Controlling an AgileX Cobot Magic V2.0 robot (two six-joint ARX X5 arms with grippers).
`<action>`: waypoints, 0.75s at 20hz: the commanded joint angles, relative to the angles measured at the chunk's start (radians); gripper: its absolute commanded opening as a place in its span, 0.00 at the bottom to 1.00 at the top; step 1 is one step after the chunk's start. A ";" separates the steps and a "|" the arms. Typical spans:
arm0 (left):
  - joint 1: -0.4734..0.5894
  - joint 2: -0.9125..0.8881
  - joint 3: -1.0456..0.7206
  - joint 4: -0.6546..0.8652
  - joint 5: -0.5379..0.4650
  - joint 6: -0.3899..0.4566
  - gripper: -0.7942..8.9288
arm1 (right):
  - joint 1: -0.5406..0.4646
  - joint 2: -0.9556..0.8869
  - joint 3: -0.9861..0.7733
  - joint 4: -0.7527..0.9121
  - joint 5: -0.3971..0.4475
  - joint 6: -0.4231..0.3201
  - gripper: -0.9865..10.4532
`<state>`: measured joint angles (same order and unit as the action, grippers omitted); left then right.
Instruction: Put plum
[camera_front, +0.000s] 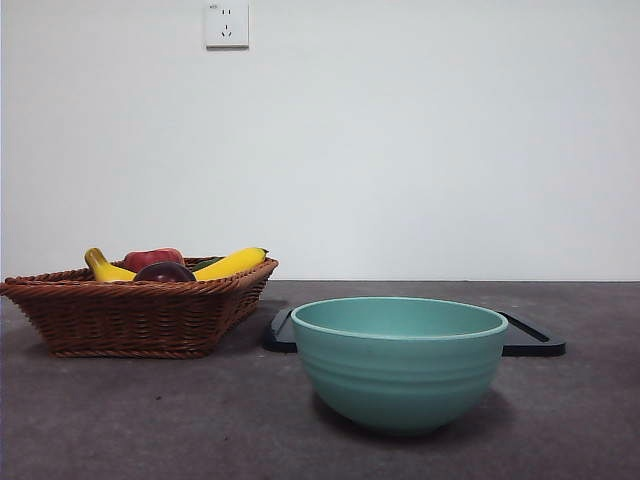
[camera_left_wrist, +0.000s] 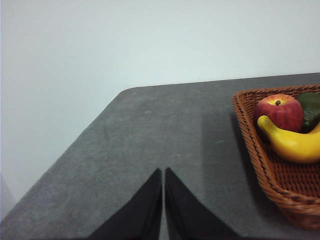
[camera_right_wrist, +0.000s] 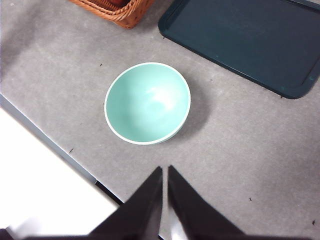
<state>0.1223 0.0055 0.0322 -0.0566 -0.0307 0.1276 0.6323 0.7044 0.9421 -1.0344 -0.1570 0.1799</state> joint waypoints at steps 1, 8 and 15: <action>0.001 -0.003 -0.021 -0.026 -0.004 -0.017 0.09 | 0.006 0.006 0.016 0.009 0.000 -0.005 0.09; 0.001 -0.002 -0.021 -0.107 -0.003 -0.016 0.09 | 0.006 0.006 0.016 0.009 0.000 -0.005 0.09; 0.001 -0.002 -0.021 -0.105 -0.003 -0.016 0.09 | 0.006 0.006 0.016 0.009 0.000 -0.005 0.09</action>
<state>0.1219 0.0048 0.0322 -0.1764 -0.0307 0.1139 0.6323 0.7044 0.9421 -1.0344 -0.1570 0.1799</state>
